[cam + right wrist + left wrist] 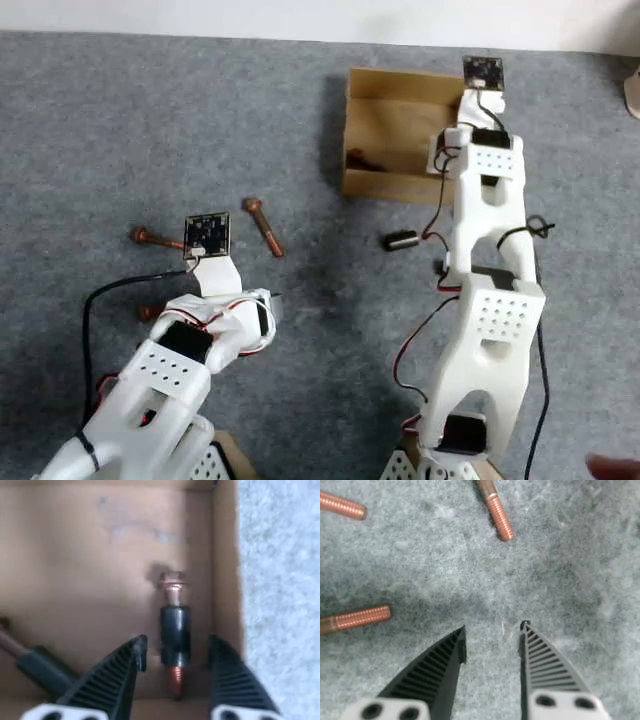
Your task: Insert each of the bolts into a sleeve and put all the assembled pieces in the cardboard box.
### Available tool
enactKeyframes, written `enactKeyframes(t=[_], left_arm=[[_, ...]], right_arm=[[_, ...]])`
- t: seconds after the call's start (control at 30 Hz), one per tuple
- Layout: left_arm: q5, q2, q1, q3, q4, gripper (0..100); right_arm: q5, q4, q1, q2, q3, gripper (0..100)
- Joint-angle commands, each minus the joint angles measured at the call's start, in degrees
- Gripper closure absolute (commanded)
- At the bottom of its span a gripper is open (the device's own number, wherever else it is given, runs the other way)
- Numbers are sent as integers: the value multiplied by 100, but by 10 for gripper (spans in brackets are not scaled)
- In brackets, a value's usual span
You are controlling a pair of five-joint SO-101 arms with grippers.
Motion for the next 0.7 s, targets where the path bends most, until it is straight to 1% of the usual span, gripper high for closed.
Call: enactKeyframes(t=[0.0,0.27,0.4,0.67], left_arm=[[9,-31,-31,-40,-114,832],[9,-31,-40,-40,-114,832],[9,-31,-40,-40,-114,832],[9,-66,-13,66,-123,832]], right_arm=[[-114,198,57,-637,-295,774],[-158,725,57,-1578,-295,774],[-220,1156,57,-1974,-295,775],[-1820,2053,365,-2097,-268,779]])
